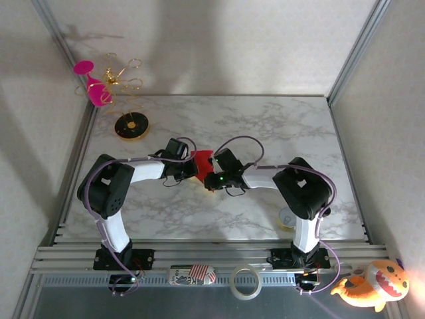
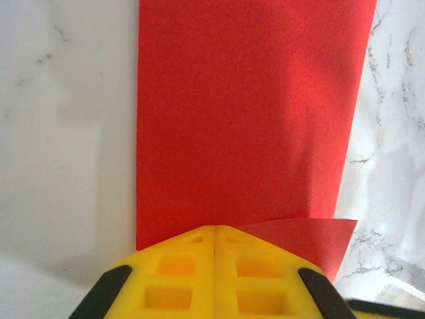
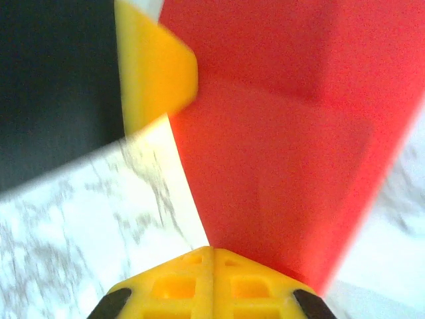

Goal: Fold a paper plane with a square sheet of paper (pick it up from the middle)
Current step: Third fold the triangle at the center of the table.

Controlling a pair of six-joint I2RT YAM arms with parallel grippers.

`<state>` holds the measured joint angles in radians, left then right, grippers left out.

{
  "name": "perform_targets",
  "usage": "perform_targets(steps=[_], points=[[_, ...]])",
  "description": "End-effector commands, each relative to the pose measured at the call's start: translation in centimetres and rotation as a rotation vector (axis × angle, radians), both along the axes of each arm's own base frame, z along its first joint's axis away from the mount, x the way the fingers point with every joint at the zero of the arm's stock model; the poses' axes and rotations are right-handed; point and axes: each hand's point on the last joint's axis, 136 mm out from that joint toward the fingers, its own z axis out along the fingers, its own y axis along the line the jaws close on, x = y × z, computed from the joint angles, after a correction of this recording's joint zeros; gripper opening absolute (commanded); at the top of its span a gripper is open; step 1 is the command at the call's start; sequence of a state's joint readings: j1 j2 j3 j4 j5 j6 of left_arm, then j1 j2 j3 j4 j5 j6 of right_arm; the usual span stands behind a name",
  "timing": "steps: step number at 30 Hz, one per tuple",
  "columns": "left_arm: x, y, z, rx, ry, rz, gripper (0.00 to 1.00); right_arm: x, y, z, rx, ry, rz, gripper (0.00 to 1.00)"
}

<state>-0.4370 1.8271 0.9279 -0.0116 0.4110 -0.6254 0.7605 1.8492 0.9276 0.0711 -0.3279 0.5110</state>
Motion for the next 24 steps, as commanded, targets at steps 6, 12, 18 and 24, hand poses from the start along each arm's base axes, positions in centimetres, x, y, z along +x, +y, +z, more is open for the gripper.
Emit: perform_targets(steps=[6,12,18,24], points=[[-1.3,2.0,-2.9,0.109,0.098,0.037,0.04,-3.6,-4.4,0.6,-0.071,-0.008,0.027,0.00],[1.8,-1.1,4.3,-0.090,-0.038,0.061,0.19,0.6,-2.6,6.7,0.064,-0.209,-0.088,0.07],[2.3,1.8,7.9,-0.205,-0.110,0.238,0.35,3.2,-0.7,8.8,0.153,-0.254,-0.150,0.27],[0.5,4.2,7.3,-0.279,-0.088,0.333,0.44,4.3,1.2,7.9,0.163,-0.212,-0.130,0.24]])
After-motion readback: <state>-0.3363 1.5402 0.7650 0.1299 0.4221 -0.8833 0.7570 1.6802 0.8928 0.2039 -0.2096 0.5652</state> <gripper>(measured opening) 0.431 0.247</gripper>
